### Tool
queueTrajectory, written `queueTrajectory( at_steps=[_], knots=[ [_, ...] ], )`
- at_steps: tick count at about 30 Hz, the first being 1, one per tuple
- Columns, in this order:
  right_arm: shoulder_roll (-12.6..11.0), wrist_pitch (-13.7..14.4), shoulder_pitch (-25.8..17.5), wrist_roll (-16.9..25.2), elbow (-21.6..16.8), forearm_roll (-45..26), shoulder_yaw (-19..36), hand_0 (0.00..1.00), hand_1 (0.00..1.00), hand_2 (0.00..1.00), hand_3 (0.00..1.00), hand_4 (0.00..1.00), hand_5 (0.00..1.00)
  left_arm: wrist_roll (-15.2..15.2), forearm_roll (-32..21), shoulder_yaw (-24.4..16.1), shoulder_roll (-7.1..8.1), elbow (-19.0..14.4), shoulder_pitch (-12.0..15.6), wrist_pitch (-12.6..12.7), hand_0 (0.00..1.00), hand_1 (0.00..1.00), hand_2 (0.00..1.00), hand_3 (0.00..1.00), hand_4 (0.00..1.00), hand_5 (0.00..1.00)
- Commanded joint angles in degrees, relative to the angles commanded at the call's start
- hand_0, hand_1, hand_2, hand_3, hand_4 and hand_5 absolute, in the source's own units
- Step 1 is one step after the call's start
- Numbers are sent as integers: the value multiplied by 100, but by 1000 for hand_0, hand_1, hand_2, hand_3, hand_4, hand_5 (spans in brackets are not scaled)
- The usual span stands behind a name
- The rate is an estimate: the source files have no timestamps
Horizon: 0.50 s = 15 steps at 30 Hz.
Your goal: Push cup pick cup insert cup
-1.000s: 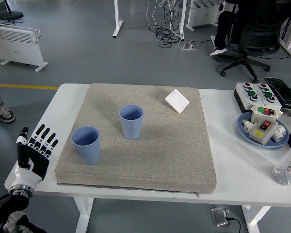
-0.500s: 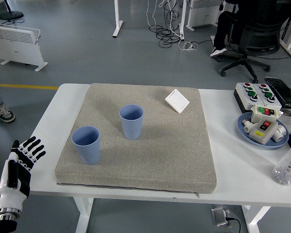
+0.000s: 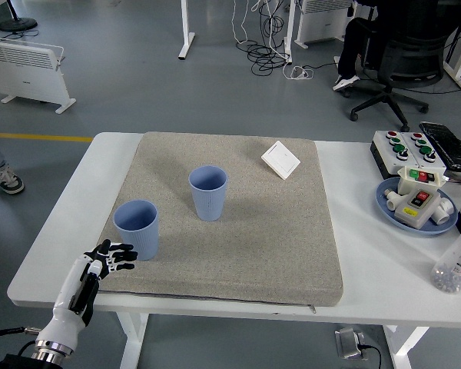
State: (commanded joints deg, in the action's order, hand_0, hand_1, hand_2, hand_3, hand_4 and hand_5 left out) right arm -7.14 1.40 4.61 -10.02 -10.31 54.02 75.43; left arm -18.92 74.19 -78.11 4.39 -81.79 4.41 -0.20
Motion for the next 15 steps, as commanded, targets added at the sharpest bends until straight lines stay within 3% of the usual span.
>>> queueTrajectory(
  at_steps=[2, 3, 6, 15],
  knots=[
    [1, -2, 3, 1, 0, -9, -1, 755, 630, 650, 560, 79, 466, 120, 99, 33, -1, 53, -77, -72, 552, 601, 573, 561, 646, 998],
    [1, -2, 8, 0, 0, -4, 1, 755, 630, 650, 560, 79, 465, 246, 204, 55, -8, 112, -148, -171, 630, 639, 604, 575, 645, 998],
    [4, -1, 13, -1, 0, 12, 7, 755, 630, 650, 560, 79, 465, 445, 440, 127, -15, 224, -267, -316, 630, 639, 604, 575, 645, 998],
    [13, 0, 13, 0, 0, -15, 13, 754, 630, 650, 560, 79, 467, 404, 914, 338, 7, 478, -473, -286, 691, 677, 632, 583, 634, 998]
  ],
)
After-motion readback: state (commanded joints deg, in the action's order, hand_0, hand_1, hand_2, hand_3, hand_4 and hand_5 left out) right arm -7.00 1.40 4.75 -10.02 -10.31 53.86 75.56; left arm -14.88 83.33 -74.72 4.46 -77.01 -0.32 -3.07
